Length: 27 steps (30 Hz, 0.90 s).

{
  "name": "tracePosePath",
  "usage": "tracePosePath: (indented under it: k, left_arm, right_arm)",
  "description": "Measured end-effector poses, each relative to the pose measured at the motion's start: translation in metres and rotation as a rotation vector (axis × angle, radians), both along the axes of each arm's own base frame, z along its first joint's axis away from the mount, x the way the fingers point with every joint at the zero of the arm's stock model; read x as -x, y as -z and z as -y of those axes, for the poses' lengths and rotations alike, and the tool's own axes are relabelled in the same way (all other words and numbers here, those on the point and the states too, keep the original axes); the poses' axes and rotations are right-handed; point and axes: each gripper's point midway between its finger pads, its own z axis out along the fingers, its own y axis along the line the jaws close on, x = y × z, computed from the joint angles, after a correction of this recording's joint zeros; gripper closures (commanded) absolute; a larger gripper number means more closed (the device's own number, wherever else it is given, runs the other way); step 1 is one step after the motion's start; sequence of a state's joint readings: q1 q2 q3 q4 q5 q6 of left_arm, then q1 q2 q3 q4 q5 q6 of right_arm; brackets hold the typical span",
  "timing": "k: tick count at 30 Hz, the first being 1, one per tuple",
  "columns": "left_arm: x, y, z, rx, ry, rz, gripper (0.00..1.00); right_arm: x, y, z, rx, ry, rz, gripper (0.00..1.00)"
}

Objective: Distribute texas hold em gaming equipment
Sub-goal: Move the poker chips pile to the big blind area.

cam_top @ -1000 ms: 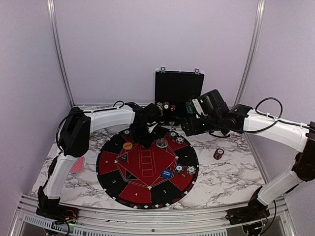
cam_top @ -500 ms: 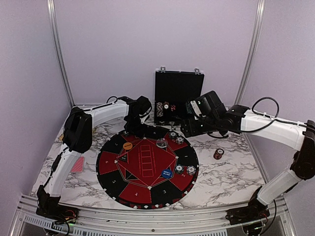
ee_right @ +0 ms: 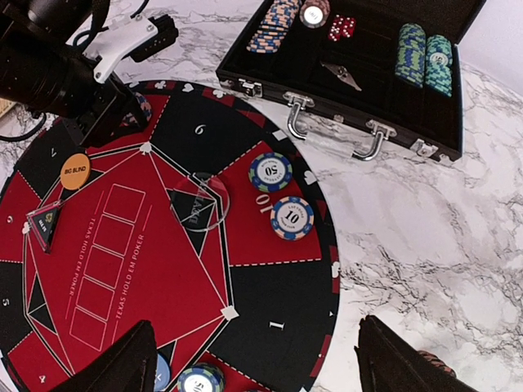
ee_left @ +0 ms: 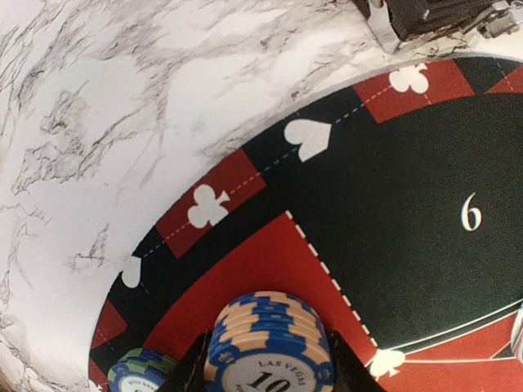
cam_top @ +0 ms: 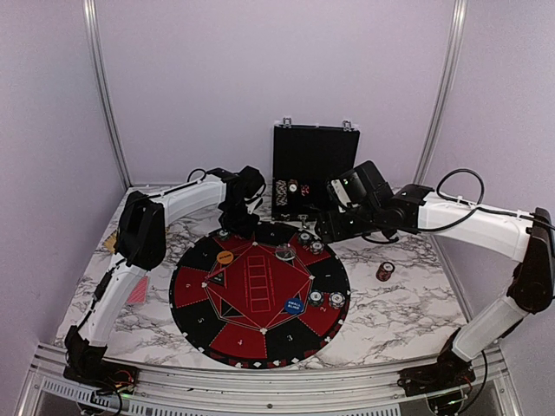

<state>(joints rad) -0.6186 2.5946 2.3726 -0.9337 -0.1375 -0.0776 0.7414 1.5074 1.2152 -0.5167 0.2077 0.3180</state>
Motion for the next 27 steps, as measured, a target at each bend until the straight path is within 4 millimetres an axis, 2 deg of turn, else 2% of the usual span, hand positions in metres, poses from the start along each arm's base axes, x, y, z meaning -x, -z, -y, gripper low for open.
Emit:
tracePosePath:
  k: [6,14,21,27]
  left_arm:
    - [-0.002,0.0,0.0,0.003,-0.002,0.001,0.56]
    - [-0.006,-0.001,-0.002,0.005,-0.003,0.009,0.35]
    - [-0.008,-0.002,-0.004,0.003,-0.007,0.012,0.23]
    - [-0.007,-0.013,-0.001,0.035,-0.002,0.017,0.11]
  right_arm:
    - [0.001,0.001,-0.001,-0.002,-0.004,-0.004,0.18]
    - [0.0,0.002,-0.002,0.003,-0.005,-0.012,0.18]
    - [-0.002,-0.003,-0.003,-0.003,-0.005,-0.005,0.18]
    - [-0.002,-0.004,-0.003,0.0,-0.003,-0.005,0.18]
